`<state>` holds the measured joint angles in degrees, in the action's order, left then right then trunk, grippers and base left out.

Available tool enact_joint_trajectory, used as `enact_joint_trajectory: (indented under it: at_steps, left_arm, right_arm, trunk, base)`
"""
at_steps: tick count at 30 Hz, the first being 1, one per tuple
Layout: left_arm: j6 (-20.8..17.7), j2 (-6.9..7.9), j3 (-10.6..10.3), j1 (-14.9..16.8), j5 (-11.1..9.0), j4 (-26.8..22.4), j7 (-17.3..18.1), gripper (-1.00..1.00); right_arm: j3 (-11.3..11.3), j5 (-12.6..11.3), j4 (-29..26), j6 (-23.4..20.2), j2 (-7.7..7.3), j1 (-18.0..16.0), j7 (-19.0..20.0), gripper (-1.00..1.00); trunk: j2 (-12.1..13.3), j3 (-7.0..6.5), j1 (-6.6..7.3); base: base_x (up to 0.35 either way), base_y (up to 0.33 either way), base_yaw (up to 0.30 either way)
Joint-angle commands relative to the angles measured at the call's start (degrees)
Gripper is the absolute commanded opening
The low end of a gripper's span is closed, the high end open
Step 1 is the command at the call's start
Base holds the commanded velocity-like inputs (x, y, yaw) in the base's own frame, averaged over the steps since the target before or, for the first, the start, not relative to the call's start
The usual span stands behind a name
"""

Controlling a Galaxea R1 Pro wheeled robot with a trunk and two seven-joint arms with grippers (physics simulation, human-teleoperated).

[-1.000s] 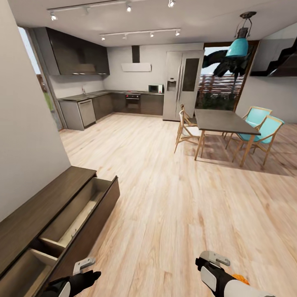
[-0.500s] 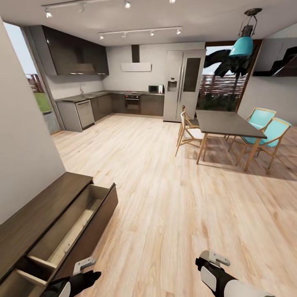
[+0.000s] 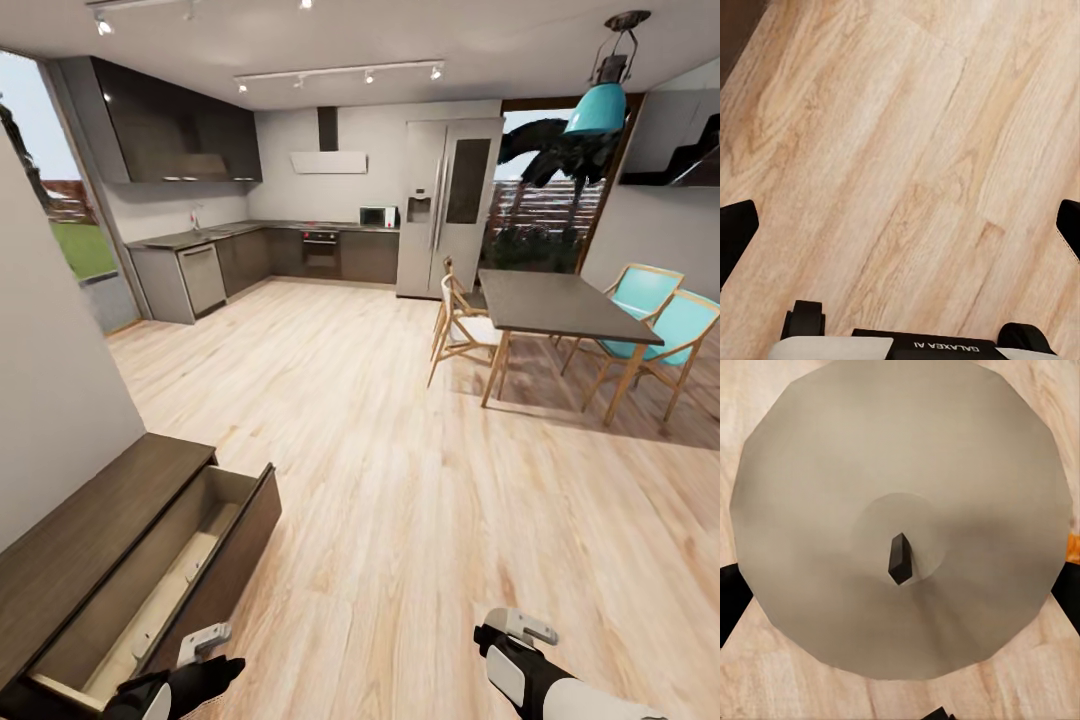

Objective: Place each of the two pumpkins and all three candles from the living room inside a cabinet in the living room (use any cabinet), then make sure every cabinet is closed, and position the cauldron so it is next to a table in the living room.

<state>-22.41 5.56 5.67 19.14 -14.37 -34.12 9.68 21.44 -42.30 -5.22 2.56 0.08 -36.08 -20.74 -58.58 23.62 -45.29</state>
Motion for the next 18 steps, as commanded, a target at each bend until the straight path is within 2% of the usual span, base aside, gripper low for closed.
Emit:
enact_joint_trajectory:
  at_steps: [1,18]
  left_arm:
    - [-0.4,-0.02,0.2,0.0,-0.3,-0.1,0.2,1.0]
    - [-0.4,-0.02,0.2,0.0,-0.3,-0.1,0.2,1.0]
  right_arm:
    - [0.5,-0.5,0.0,0.2,0.01,0.0,-0.2,-1.0]
    - [0.5,-0.5,0.0,0.2,0.01,0.0,-0.2,-1.0]
  trunk:
    - [0.0,0.06,-0.04]
    - [0.0,0.06,-0.04]
  base:
    - [0.325,0.0,0.0]
    - [0.325,0.0,0.0]
